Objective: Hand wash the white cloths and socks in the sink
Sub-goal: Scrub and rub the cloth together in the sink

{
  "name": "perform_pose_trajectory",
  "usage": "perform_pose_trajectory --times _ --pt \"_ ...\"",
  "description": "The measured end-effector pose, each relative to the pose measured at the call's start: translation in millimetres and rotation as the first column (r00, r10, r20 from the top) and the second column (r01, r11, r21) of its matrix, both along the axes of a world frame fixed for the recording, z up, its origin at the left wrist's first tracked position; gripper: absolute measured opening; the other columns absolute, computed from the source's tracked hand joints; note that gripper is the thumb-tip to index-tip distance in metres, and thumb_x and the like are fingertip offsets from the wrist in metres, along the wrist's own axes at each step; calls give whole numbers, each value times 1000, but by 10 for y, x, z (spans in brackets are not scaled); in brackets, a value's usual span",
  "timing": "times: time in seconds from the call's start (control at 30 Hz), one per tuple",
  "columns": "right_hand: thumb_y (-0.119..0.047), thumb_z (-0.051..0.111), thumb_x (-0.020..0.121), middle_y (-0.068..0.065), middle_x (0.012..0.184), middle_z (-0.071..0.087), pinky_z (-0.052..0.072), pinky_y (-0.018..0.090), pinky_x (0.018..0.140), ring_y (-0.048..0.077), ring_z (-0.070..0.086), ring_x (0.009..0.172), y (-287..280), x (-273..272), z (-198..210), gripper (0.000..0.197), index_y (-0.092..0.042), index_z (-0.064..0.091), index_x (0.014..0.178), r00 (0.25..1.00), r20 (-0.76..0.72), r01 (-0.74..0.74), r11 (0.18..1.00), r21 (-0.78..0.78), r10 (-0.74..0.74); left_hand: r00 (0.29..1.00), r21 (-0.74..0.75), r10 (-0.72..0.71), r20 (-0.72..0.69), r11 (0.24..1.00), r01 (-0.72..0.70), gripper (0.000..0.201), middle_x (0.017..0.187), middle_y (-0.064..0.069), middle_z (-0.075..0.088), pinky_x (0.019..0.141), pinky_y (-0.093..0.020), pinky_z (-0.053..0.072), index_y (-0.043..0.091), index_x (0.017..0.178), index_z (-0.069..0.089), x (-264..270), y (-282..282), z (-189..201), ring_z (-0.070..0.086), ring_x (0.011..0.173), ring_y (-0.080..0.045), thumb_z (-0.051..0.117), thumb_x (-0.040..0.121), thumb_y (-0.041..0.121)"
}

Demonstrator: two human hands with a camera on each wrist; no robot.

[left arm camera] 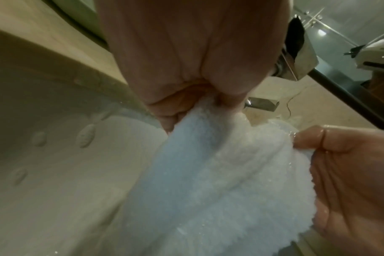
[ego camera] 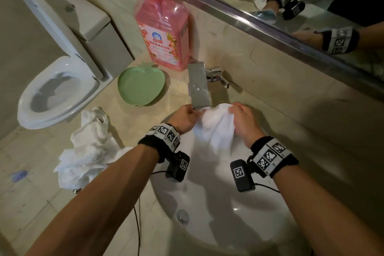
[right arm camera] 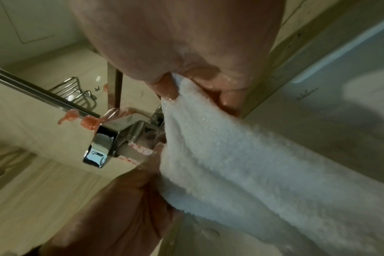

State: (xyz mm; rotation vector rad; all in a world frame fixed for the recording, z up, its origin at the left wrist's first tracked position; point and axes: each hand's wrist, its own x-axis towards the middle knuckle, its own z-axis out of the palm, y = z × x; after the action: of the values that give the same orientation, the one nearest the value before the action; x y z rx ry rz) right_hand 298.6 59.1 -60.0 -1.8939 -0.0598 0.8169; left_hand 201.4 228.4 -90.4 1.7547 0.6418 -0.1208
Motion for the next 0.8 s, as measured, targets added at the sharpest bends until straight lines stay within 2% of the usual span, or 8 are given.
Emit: perform_pose_trajectory --times 0.17,0.23,0.3,0.4,0.47,0.53,0.67,0.8 --pt "-47 50 77 3 117 66 49 43 94 26 61 106 -39 85 -97 27 -47 65 99 999 -32 -5 998 -55 3 994 56 -13 113 998 6 22 71 21 60 51 -6 42 16 107 65 -10 76 171 56 54 13 46 101 5" --pt "-49 50 86 2 139 55 43 50 107 26 53 125 -36 72 -150 48 -38 55 133 997 -22 -71 992 -106 69 993 110 -55 100 993 44 25 68 20 57 48 -8 41 19 106 65 -69 131 248 52 49 10 42 104 11" --pt "-46 50 96 3 144 50 40 51 111 25 49 130 -10 31 -207 53 -27 45 145 988 4 -152 980 -129 153 994 114 -78 74 991 70 24 65 11 52 49 -16 42 18 95 63 -159 175 318 48 50 3 41 105 19" --pt "-43 50 101 13 127 63 48 48 103 29 59 117 74 -43 -254 45 -9 58 130 970 50 -229 964 -139 238 992 78 -90 83 993 84 33 62 9 48 51 -22 41 20 72 55 -305 222 428 47 57 -10 47 104 25" --pt "-37 49 102 14 94 67 50 36 80 29 63 91 148 -103 -242 39 -1 64 100 951 122 -266 952 -149 285 991 74 -83 103 994 76 32 60 14 53 51 -18 41 22 73 59 -378 249 514 50 56 -5 49 103 26" --pt "-35 46 103 14 81 63 46 37 70 28 59 79 228 -156 -242 45 4 63 90 912 181 -332 921 -206 369 991 80 -81 111 994 72 29 66 10 57 56 -21 43 18 80 64 -430 286 573 53 61 -6 49 103 24" --pt "-40 44 103 0 82 66 47 31 67 19 63 82 382 -221 -196 37 -13 68 94 887 123 -416 887 -203 444 989 127 -69 130 991 52 28 78 3 61 66 -28 45 9 93 68 -523 367 658 54 72 -11 48 104 24" --pt "-27 54 102 3 117 70 48 43 102 23 62 114 521 -265 -164 22 -20 71 113 912 -88 -397 917 48 399 979 175 -7 203 984 -30 24 74 16 59 64 -20 43 21 88 67 -557 435 725 52 68 -1 49 103 24"
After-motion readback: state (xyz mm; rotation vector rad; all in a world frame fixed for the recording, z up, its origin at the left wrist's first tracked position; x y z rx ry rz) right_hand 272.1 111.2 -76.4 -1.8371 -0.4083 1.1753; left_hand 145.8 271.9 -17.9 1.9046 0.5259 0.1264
